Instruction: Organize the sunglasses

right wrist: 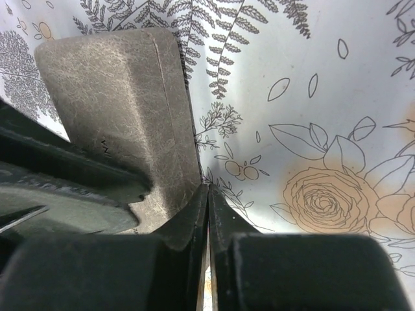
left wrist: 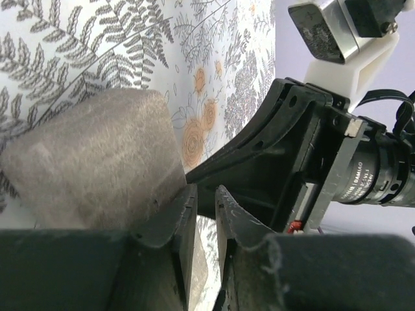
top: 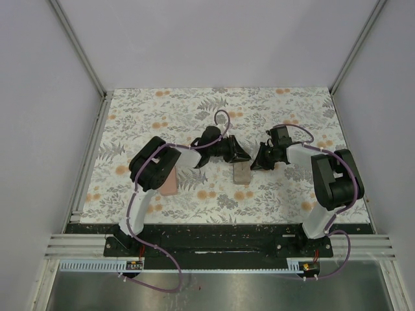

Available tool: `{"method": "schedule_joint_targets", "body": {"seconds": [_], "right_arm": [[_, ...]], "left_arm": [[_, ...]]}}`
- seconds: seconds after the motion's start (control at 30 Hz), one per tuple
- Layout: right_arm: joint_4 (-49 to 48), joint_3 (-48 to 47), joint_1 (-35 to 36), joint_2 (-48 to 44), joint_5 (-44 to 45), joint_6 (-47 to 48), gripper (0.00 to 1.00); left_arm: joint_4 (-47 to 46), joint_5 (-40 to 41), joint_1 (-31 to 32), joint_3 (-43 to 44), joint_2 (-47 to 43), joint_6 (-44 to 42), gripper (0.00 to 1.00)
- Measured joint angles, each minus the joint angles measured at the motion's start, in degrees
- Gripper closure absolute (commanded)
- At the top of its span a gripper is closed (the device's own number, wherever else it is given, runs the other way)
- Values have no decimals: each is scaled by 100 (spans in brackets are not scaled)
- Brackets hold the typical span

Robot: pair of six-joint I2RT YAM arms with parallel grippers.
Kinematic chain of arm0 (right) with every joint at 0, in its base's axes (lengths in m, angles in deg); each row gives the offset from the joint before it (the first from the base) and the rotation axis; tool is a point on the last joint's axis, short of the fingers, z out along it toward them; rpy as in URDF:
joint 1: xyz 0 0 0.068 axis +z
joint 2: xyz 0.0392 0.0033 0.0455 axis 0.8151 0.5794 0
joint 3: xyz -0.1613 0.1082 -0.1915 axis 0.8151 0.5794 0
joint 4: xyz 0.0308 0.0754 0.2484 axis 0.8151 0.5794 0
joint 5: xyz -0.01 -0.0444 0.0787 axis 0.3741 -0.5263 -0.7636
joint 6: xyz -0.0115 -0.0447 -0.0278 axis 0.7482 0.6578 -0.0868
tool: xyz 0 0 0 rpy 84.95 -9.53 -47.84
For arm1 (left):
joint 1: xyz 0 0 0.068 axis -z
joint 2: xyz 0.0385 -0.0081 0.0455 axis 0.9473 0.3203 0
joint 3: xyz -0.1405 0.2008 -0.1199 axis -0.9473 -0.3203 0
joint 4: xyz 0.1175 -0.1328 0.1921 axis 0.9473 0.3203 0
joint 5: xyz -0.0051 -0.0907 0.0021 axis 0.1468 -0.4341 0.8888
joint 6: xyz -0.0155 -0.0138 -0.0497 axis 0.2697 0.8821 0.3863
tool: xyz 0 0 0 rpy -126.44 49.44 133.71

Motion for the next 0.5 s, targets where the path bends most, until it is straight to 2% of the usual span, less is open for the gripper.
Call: {"method": "schedule_joint_targets", "body": {"seconds": [0.17, 0.37, 0.43, 0.5], "right_arm": [[157, 15, 0, -186, 48, 2, 94], [601, 15, 0, -927, 164, 90, 87], [807, 15, 0, -1318, 269, 153, 70], [1023, 20, 0, -1808, 391, 212, 39]], "left_arm": [[1019, 50, -103, -4, -654, -455, 71], [2629, 568, -197, -31, -2173, -1362, 66], [3167, 866, -219, -122, -2741, -1661, 64], [3742, 1250, -245, -315, -3364, -1980, 57]]}}
